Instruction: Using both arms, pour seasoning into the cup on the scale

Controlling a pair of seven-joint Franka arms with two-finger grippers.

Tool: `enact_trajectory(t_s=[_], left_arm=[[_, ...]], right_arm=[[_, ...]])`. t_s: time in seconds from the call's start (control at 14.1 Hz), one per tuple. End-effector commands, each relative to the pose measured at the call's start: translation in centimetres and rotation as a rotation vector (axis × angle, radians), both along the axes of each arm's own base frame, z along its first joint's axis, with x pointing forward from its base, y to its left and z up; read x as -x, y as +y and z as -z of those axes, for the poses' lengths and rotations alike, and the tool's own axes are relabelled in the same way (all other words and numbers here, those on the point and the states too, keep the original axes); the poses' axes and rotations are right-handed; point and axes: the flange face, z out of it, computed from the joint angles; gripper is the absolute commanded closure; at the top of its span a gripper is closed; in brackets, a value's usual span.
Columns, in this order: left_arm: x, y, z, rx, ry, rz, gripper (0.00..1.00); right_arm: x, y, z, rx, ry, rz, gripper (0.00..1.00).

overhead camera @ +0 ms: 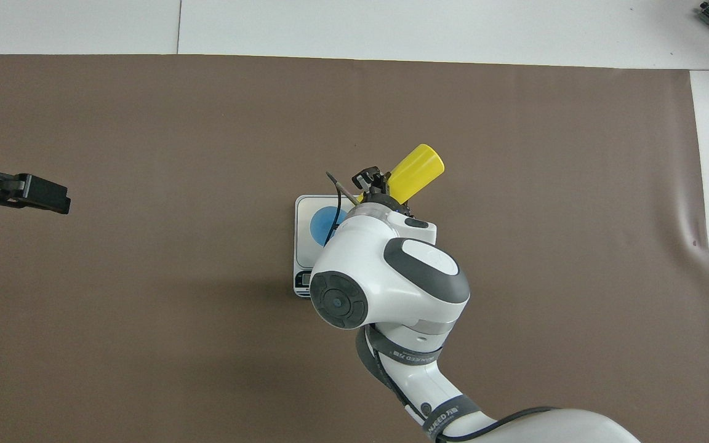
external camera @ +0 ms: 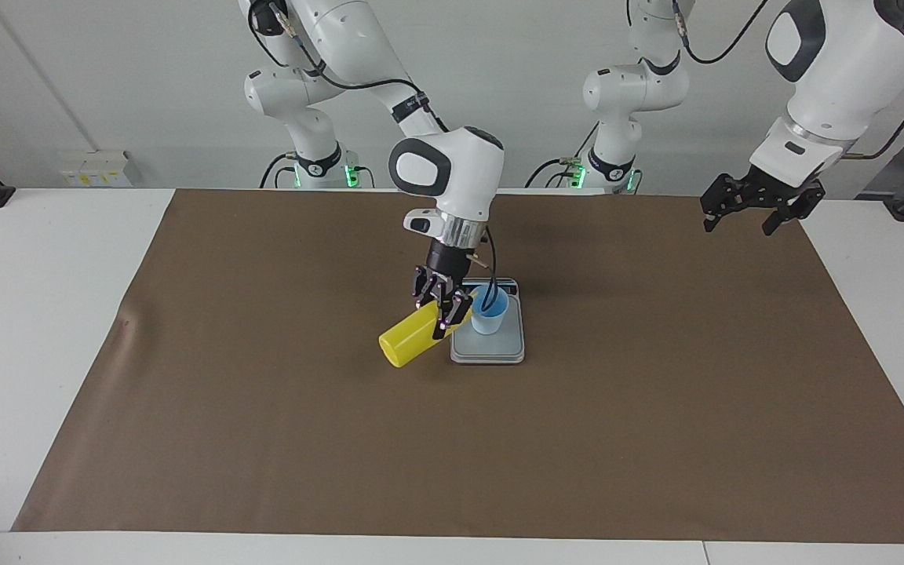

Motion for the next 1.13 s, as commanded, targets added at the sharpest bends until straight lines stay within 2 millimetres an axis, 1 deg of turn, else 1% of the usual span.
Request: enact_trajectory(t_s=[0.0, 0.07, 0.14, 0.21, 0.35, 0.43, 1.06], left_arm=[[0.8, 0.2, -0.2, -0.005, -0.003, -0.012, 0.00], [0.8, 0.2, -0.2, -0.005, -0.003, -0.012, 0.00], [0.8, 0.2, -0.2, -0.005, -0.003, -0.014, 0.00], [0.8, 0.2, -0.2, -0.005, -0.003, -0.014, 0.00], [0.8, 0.2, -0.2, -0.005, -0.003, -0.012, 0.00], [0.8, 0.2, -0.2, -0.005, -0.003, -0.012, 0.00], [0.8, 0.2, -0.2, -0.005, -0.003, -0.012, 0.00]], right_arm=[[-0.1, 0.6, -0.5, 0.081, -0.058, -0.028, 1.00], [-0.1, 0.4, -0.5, 0.115, -0.065, -0.027, 1.00], [0.3, 1.0, -0.7, 0.134, -0.072, -0.030, 1.00], [0.7, 2.0, -0.8, 0.137, -0.075, -0.040, 1.00], [0.0, 2.4, -1.2, 0.119, -0.092, -0.014, 1.00], [-0.8, 2.6, -1.7, 0.117, -0.099, 0.005, 1.00], [-1.1, 2.9, -1.2, 0.122, -0.097, 0.010, 1.00]])
